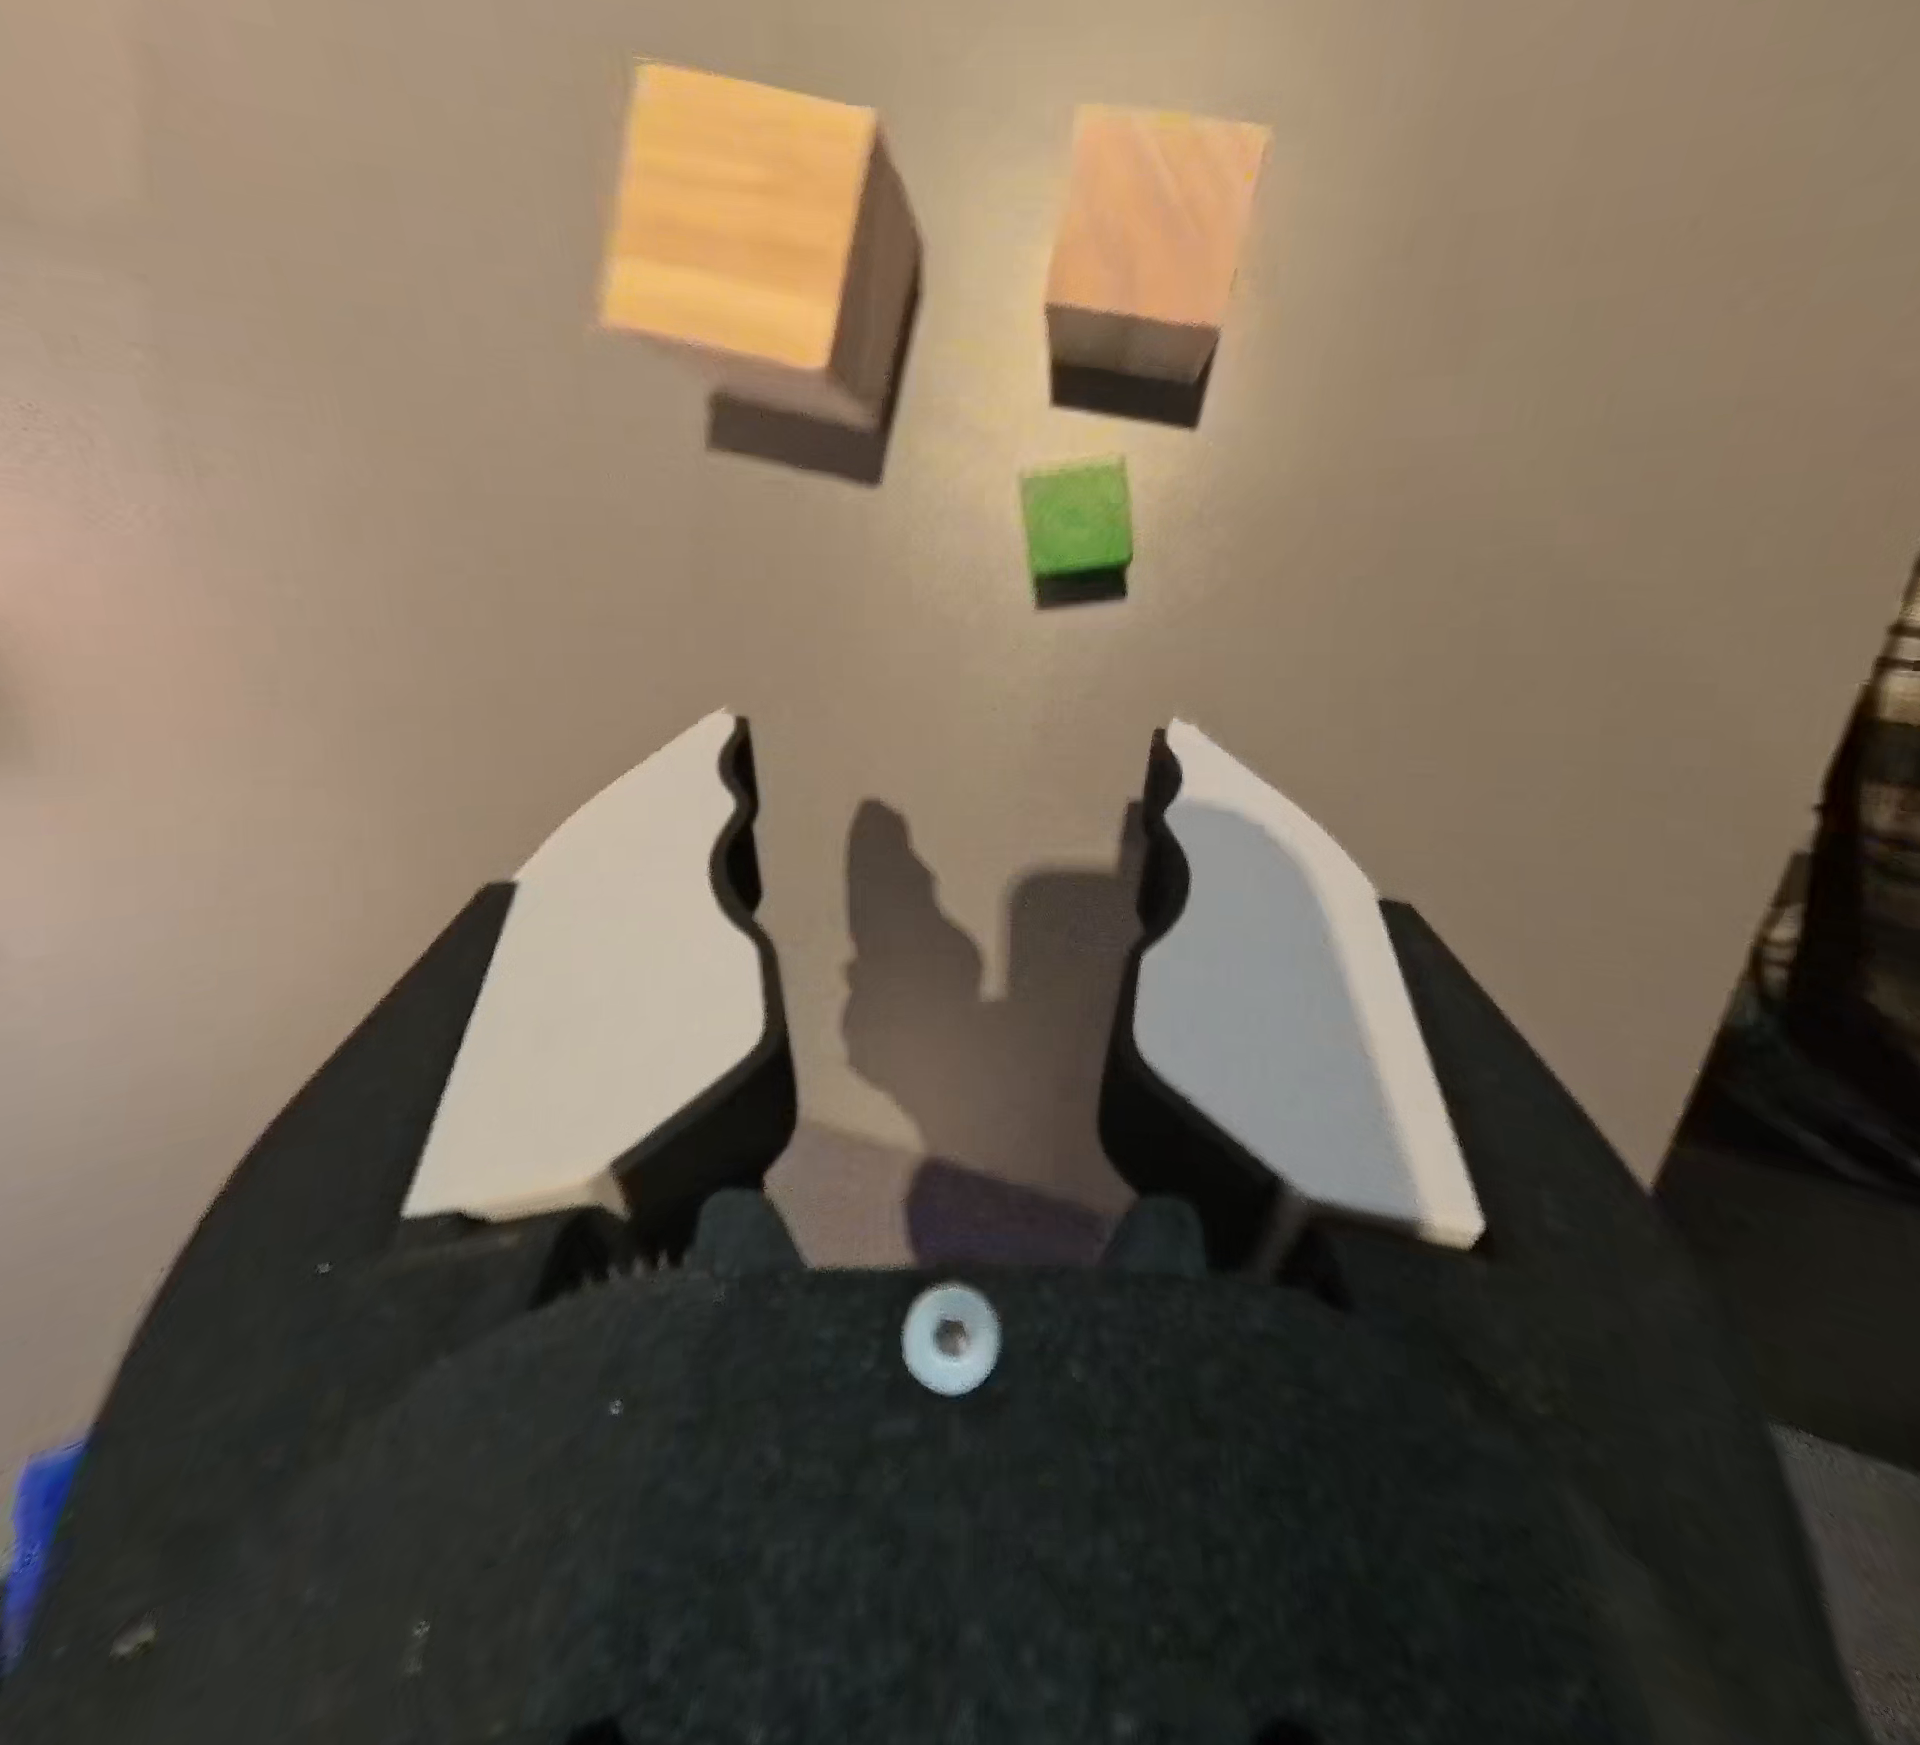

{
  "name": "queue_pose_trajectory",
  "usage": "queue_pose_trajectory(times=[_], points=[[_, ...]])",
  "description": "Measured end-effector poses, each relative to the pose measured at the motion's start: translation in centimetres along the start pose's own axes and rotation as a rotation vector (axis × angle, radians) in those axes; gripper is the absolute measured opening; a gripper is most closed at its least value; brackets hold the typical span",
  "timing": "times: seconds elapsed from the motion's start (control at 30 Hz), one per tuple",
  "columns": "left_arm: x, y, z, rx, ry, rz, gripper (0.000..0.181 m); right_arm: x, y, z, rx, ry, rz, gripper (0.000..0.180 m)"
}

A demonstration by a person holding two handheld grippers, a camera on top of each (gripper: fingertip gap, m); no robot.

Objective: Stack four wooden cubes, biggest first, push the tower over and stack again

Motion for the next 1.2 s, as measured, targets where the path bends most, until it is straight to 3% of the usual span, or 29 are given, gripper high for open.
queue_pose_trajectory(times=[0.03,0.2,0.33,0.57,0.87,1.2], points=[[-1.2,-1.8,0.5,0.021,-0.027,-0.018,0.072,0.1,0.0,0.0,0.0,-0.001,-0.002,0.127],[-9.9,-8.9,3.2,0.102,-0.192,-0.025,0.075,0.2,0.0,0.3,0.007,0.001,-0.003,0.127],[-16.9,-11.8,4.1,0.114,-0.294,-0.01,0.075,0.0,0.4,0.8,0.016,0.002,0.005,0.127],[-24.5,-8.6,3.5,0.06,-0.361,0.074,0.07,0.8,1.1,1.9,0.029,-0.016,0.009,0.128],[-27.4,-2.1,1.3,-0.06,-0.313,0.134,0.063,1.6,1.2,2.2,0.018,-0.042,0.019,0.128],[-28.0,-0.1,0.6,-0.128,-0.258,0.239,0.06,1.8,1.1,2.6,0.015,-0.049,0.022,0.129]])
Point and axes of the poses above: each gripper's, where its closed fingertips meet, y out along the fingers, x out of its top, z = x × y across the jaws, the point moved 4 cm from there along -y, back along the fingers, and after that the axes turned 10 degrees about z, right-handed, at the moved point
